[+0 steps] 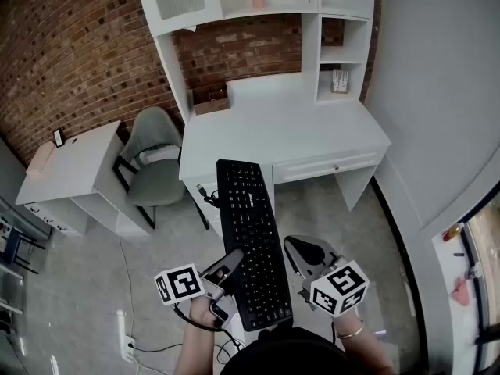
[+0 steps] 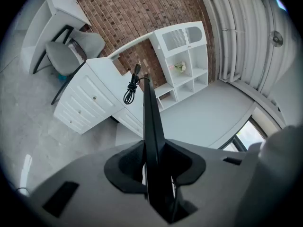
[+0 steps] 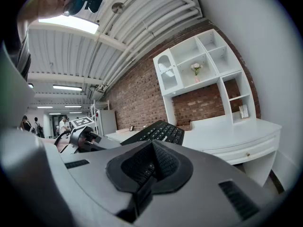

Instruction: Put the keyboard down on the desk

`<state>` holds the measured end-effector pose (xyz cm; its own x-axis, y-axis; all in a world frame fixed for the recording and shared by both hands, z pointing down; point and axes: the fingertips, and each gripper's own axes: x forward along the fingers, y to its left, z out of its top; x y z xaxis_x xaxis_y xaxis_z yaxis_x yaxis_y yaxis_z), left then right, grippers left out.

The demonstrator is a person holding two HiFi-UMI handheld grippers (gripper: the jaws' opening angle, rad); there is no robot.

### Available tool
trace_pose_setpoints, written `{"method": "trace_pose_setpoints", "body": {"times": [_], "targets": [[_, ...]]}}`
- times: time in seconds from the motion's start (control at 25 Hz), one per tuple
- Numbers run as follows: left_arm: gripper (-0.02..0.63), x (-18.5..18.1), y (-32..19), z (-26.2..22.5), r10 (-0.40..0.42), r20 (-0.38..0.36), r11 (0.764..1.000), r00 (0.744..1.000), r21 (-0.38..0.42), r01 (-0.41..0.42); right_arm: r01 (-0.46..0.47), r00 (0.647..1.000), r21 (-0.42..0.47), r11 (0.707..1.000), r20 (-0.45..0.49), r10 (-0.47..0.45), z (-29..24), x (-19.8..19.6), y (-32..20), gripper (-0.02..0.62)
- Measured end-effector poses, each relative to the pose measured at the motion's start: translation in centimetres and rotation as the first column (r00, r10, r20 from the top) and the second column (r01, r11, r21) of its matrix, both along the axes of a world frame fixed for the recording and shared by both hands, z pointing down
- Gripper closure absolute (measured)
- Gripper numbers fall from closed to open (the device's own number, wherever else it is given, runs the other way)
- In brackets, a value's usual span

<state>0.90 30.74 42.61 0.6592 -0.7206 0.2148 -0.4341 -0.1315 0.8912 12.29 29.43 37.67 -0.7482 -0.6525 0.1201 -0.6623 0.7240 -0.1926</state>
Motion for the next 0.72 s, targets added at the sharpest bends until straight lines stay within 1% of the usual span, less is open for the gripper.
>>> {"method": "trace_pose_setpoints", "body": {"times": [0.28, 0.4, 0.52, 0.72], "targets": [[0.492, 0.8, -1.5, 1.0, 0.004, -0.004, 1.0, 1.0, -0.025, -0.004, -0.02, 1.0, -0.034, 0.999, 0.016, 0.021, 0.8, 0.6, -1.6, 0.591], [0.492, 0.7, -2.0, 1.2, -0.001, 0.001, 1.0, 1.0, -0.017, 0.001, -0.029, 0.999, -0.039, 0.999, 0.017, 0.03, 1.2, 0.3, -2.1, 0.591], [0.492, 0.2, -1.0, 1.4, 0.0, -0.002, 1.0, 1.0, -0.007, 0.0, -0.034, 0.999, -0.035, 0.999, 0.009, 0.034, 1.8, -0.5, -0.9, 0.591], [0.492, 0.8, -2.1, 1.0, -0.01, -0.014, 1.0, 1.0, 0.011, 0.01, -0.023, 1.0, -0.032, 0.999, 0.002, 0.023, 2.2, 0.0, -1.9, 0.589]]}}
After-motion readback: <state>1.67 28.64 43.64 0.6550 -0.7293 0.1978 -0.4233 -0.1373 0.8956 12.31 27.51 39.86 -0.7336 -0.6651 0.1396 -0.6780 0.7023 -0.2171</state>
